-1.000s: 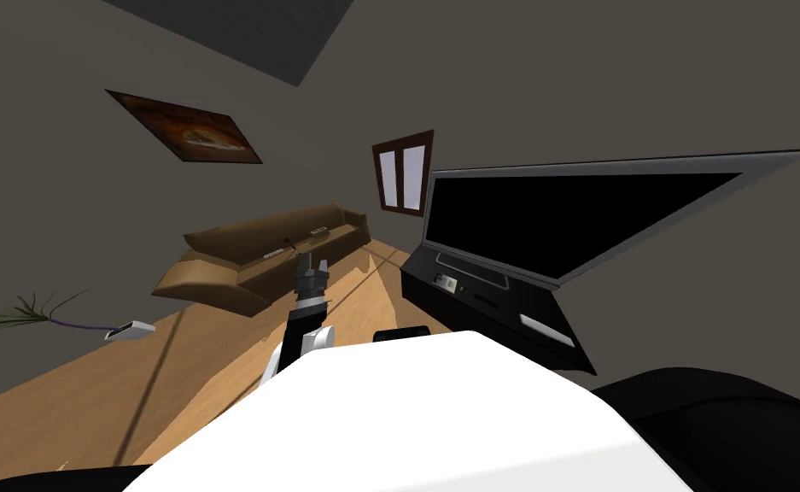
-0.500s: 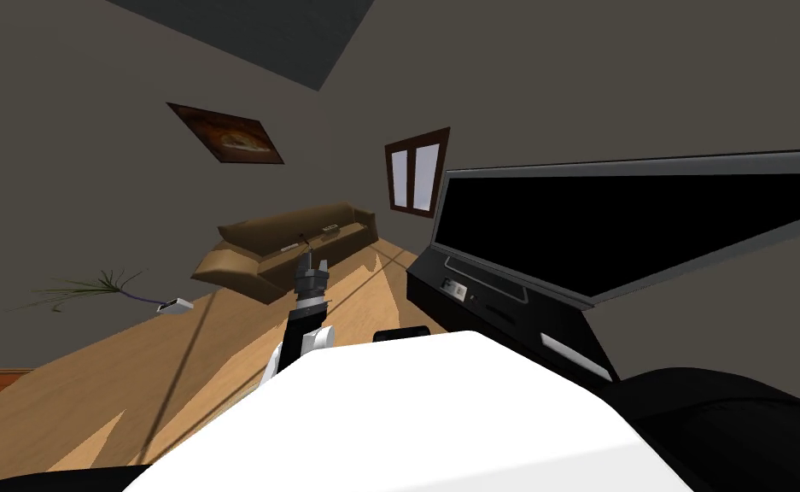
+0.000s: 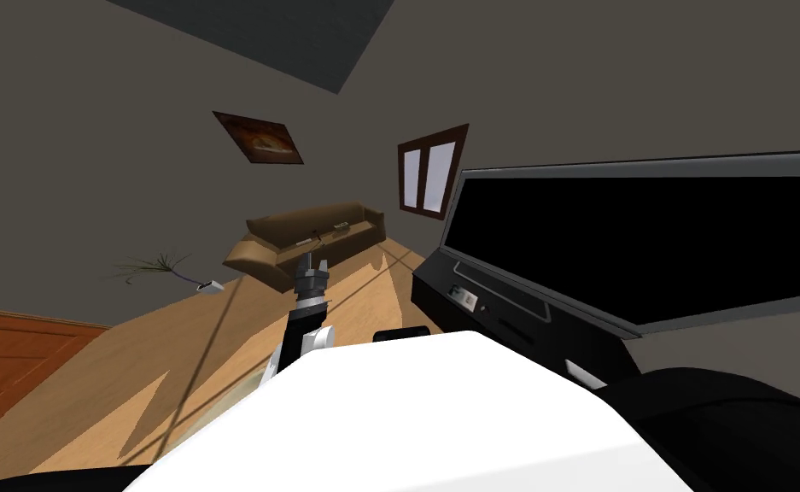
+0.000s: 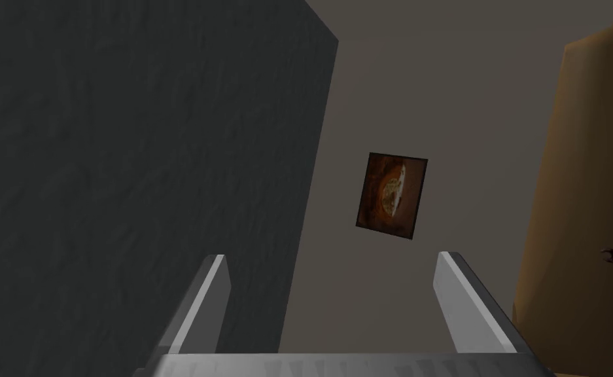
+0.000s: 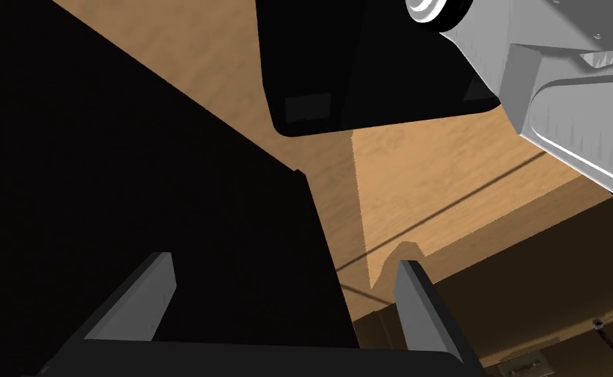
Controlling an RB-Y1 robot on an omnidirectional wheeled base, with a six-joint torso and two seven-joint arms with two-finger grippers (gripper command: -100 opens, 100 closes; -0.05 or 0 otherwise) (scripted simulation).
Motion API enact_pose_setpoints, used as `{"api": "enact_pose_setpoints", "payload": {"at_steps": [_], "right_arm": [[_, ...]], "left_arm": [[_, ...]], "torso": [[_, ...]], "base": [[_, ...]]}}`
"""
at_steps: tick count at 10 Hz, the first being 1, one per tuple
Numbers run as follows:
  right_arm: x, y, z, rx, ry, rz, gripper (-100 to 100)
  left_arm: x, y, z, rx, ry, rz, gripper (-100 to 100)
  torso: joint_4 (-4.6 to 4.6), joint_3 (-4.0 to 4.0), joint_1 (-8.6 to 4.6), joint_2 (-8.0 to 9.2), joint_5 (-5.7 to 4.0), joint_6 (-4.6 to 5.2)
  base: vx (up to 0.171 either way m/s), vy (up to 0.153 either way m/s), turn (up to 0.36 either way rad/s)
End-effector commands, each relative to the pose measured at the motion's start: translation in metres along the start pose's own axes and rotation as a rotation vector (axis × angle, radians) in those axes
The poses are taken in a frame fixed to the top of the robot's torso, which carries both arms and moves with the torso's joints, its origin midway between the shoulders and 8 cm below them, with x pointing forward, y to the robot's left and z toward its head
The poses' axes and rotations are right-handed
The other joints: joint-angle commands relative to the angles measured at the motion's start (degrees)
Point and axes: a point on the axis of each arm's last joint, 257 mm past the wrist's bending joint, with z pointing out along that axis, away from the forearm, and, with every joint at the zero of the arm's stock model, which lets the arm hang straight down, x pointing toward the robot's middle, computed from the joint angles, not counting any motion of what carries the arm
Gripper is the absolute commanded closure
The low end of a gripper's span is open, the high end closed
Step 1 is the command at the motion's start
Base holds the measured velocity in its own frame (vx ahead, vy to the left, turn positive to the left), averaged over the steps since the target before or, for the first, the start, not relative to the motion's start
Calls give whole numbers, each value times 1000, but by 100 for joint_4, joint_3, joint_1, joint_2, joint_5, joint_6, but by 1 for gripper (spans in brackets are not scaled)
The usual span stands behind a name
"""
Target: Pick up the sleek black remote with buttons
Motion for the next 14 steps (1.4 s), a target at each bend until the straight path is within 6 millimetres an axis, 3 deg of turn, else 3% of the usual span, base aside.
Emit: {"api": "enact_pose_setpoints", "payload": {"at_steps": [1, 3, 4, 5, 6, 8, 9, 11, 14], "right_arm": [[13, -19, -7, 32, 45, -31, -100], [42, -60, -29, 95, 150, -133, -100], [45, -63, -32, 102, 158, -132, -100], [57, -85, -45, 136, 208, -178, -100], [57, -85, -45, 136, 208, -178, -100], [70, -125, -70, 198, 293, -264, -100], [70, -125, -70, 198, 293, -264, -100], [73, -159, -91, 253, 356, -335, -100], [72, -173, -100, 276, 379, -366, -100]], "left_arm": [[0, 0, 0, 0, 0, 0, 0], [0, 0, 0, 0, 0, 0, 0], [0, 0, 0, 0, 0, 0, 0], [0, 0, 0, 0, 0, 0, 0], [0, 0, 0, 0, 0, 0, 0], [0, 0, 0, 0, 0, 0, 0], [0, 0, 0, 0, 0, 0, 0], [0, 0, 0, 0, 0, 0, 0], [0, 0, 0, 0, 0, 0, 0]], "torso": [[0, 0, 0, 0, 0, 0], [1, 2, 4, 4, -1, 2], [-1, -1, -1, -1, -1, 2], [0, 0, 0, 2, -2, 7], [1, 4, 3, 8, 0, 4], [2, 5, 0, 9, -1, 2], [0, 1, -9, 1, -2, 2], [2, 4, -6, 8, -3, 4], [2, 6, -1, 11, -2, 5]], "base": [[53, -41, 130], [55, -35, 239], [50, -46, 97], [32, -39, 181], [19, -39, 88], [41, -59, 238], [38, -70, 81], [28, -80, 182], [17, -54, 89]]}}
